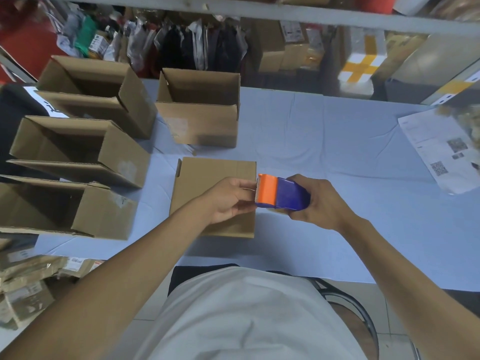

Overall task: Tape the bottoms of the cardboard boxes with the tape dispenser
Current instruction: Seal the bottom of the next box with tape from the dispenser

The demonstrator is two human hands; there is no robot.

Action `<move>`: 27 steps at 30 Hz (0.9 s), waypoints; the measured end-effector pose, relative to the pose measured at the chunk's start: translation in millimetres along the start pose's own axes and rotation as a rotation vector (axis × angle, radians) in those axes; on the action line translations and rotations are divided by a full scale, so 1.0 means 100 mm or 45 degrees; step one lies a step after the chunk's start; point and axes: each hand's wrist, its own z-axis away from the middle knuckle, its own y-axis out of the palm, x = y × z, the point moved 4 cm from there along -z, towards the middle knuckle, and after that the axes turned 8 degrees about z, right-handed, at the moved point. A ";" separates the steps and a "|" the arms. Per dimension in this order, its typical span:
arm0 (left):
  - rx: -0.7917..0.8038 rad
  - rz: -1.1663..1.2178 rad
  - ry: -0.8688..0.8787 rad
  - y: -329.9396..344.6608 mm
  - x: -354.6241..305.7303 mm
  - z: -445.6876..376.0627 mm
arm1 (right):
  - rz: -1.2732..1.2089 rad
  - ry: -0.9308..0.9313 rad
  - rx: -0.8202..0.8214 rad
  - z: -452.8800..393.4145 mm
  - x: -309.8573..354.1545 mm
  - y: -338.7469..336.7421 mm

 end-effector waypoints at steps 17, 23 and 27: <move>-0.704 -0.614 0.261 -0.50 -0.16 0.18 | 0.442 0.196 0.105 0.30 -0.58 -0.12; -0.771 -0.596 0.251 -0.56 -0.23 0.11 | 0.427 0.206 0.084 0.22 -0.62 -0.10; -0.776 -0.637 0.238 -0.53 -0.28 0.05 | 0.427 0.217 0.094 0.10 -0.66 -0.15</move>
